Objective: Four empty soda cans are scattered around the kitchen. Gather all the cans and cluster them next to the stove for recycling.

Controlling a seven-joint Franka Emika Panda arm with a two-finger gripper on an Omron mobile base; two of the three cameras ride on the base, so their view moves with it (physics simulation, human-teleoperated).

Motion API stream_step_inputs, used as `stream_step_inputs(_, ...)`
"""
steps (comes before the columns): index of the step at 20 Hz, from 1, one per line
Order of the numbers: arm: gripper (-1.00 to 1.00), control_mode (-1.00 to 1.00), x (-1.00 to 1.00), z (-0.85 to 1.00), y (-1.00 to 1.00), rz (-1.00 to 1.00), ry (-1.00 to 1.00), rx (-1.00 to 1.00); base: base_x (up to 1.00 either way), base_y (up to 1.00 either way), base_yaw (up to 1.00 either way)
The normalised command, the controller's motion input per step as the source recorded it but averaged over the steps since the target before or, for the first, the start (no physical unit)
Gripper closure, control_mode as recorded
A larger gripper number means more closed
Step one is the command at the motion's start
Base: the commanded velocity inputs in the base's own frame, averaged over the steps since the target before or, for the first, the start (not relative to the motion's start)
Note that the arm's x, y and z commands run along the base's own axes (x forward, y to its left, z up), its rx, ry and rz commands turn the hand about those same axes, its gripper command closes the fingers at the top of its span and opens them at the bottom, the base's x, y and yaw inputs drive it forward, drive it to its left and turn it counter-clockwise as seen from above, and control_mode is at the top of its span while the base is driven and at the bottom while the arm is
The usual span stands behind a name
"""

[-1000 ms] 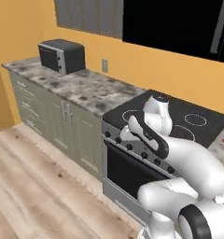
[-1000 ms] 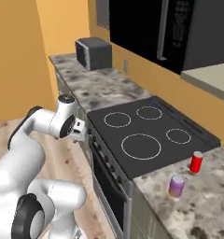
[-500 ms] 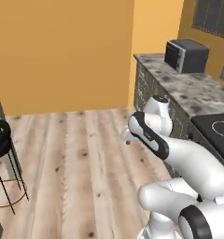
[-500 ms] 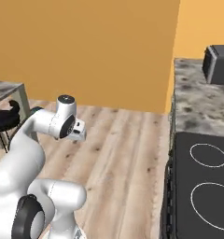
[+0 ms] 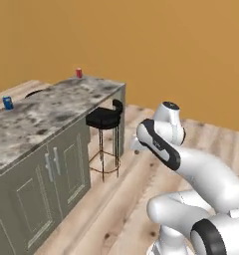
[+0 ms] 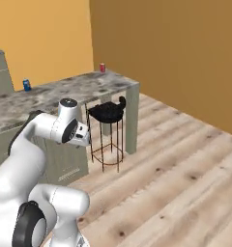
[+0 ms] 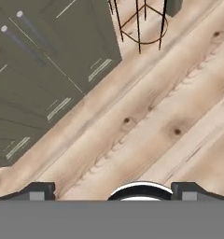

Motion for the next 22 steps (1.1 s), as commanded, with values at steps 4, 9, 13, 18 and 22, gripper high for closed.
stream_step_inputs(4, -1.00, 1.00, 0.00, 0.00, 0.00, 0.00, 0.00, 0.00, 0.00, 0.00, 0.98)
stream_step_inputs(9, -1.00, 1.00, 0.00, 0.00, 0.00, 0.00, 0.00, 0.00, 0.19, -0.12, 0.61)
stream_step_inputs(13, -1.00, 1.00, 0.00, 0.00, 0.00, 0.00, 0.00, 0.00, 0.43, -0.32, 0.17)
stream_step_inputs(18, -1.00, 1.00, 0.00, 0.00, 0.00, 0.00, 0.00, 0.00, 0.40, -0.34, 0.13)
stream_step_inputs(22, -1.00, 1.00, 0.00, 0.00, 0.00, 0.00, 0.00, 0.00, 0.38, -0.35, 0.14)
